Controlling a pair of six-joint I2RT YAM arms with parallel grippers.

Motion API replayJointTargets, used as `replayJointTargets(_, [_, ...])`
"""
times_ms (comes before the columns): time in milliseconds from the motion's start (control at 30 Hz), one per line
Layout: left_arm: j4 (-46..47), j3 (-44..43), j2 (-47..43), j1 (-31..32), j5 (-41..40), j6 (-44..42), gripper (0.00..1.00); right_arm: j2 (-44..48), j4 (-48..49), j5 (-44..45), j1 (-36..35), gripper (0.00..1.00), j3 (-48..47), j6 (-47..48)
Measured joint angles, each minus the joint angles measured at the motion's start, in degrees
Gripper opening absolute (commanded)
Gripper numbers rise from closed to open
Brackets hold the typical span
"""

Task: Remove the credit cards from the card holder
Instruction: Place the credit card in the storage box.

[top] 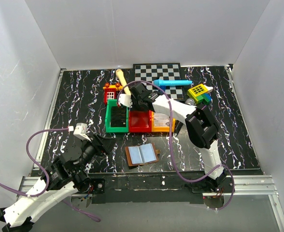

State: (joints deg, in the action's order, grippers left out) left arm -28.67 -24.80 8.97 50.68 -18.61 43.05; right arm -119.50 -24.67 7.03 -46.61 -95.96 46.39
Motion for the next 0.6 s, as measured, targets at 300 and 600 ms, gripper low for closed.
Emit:
replayJointTargets(300, [0.0, 0.0, 0.2, 0.0, 0.0, 0.0, 0.63, -1.1, 1.1, 2.2, 0.0, 0.34, -1.1, -0.4])
replayJointTargets(600, [0.0, 0.0, 0.2, 0.0, 0.0, 0.0, 0.64, -1.0, 3.5, 6.9, -0.1, 0.36, -1.3, -1.9])
